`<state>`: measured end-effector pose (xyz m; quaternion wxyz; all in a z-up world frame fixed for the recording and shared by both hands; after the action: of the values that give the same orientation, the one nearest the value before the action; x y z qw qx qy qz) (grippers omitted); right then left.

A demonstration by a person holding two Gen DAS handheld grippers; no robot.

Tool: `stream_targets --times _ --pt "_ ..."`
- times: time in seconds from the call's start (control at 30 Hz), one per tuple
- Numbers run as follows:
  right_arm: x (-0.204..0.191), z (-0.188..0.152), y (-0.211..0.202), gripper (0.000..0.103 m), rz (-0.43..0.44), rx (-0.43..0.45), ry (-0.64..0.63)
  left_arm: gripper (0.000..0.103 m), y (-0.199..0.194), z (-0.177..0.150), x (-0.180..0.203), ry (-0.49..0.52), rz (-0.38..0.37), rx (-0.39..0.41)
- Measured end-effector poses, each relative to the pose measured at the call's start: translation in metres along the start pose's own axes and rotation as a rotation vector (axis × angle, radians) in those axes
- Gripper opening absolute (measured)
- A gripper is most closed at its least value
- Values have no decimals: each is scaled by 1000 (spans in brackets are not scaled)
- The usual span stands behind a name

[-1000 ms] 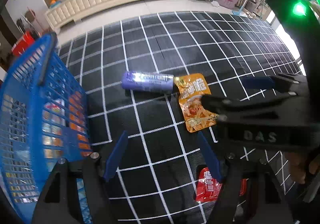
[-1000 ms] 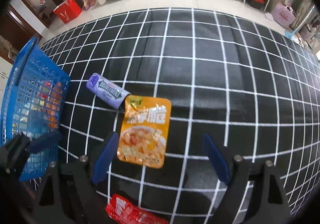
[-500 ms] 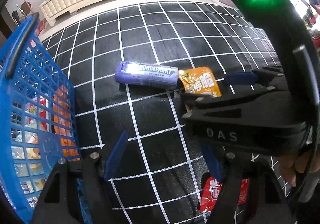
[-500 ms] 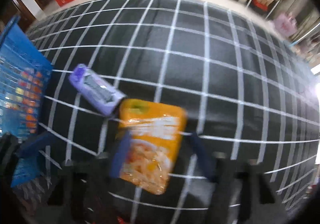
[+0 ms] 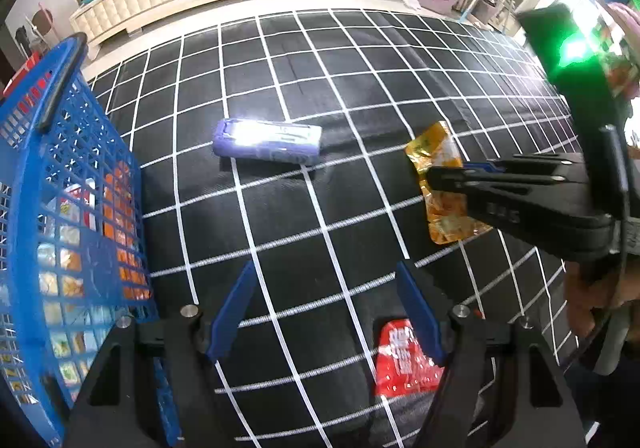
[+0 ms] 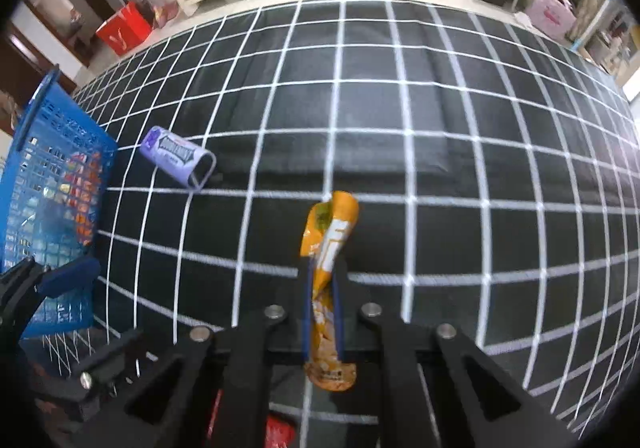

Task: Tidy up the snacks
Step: 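Grasp the orange snack pouch with the right gripper while the left approaches the red packet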

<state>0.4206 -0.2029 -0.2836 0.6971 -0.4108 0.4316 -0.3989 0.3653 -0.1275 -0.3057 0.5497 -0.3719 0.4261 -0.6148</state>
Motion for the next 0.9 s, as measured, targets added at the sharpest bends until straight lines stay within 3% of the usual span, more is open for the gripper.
stream_targets --times 0.43,0.63,0.8,0.9 --pt "5 -48 -69 11 31 101 17 71 -31 -44 44 106 -91 10" --pt "9 -70 -73 11 58 101 44 71 -24 -63 68 112 -173 -84" --pt "16 -81 -76 11 68 102 47 78 -23 -63 73 98 -90 -68" --pt "19 -85 -82 11 85 110 42 78 -23 -65 81 98 -102 -82"
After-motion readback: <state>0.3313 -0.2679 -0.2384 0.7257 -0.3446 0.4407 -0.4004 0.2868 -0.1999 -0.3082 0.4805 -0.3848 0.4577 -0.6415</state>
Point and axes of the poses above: each gripper's, at about its wrist camera, not at the fingertips, and y roughly the way its jaws point, x to its right, z to its top, the point moved 10 cm from there along y, roughly the way its jaws point, and after that the axes turned 7 degrees about z, right-handed, at the moved point
